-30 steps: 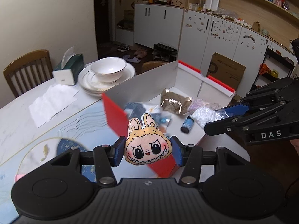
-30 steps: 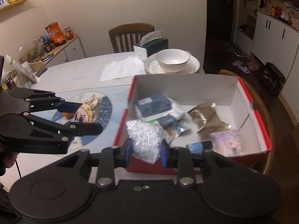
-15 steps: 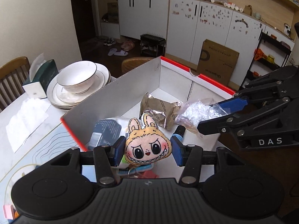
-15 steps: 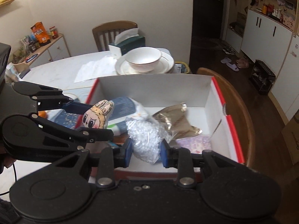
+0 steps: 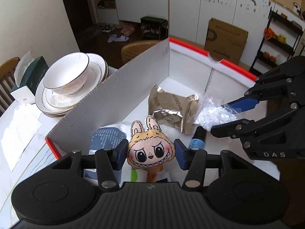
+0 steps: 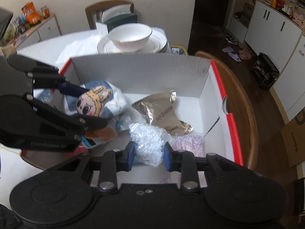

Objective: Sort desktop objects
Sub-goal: 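Open the left tool to drop the bunny while the right tool releases the clear bag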

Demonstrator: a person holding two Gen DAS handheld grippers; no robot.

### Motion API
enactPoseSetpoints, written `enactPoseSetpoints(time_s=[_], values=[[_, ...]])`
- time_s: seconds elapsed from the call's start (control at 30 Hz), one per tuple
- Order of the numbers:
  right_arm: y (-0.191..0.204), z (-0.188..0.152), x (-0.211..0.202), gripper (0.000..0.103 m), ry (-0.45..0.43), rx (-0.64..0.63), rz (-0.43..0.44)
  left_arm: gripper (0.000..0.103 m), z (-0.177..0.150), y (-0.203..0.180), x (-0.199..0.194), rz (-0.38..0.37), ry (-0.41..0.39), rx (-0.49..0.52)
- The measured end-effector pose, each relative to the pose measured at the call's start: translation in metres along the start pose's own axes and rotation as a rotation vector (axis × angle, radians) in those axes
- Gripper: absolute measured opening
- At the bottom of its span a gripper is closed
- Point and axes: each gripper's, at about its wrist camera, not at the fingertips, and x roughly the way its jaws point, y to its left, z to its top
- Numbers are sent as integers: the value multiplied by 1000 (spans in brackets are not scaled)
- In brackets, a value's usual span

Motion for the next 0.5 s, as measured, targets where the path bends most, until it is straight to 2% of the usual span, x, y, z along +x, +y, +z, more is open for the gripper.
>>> enactPoseSetpoints(time_s=[0.23, 0.5], values=[[-3, -1, 27, 30, 60, -10, -4, 51, 3, 11, 17, 3, 46, 2], [2, 0, 35, 30, 70, -38, 0, 51, 1, 13, 32, 1, 99, 1]])
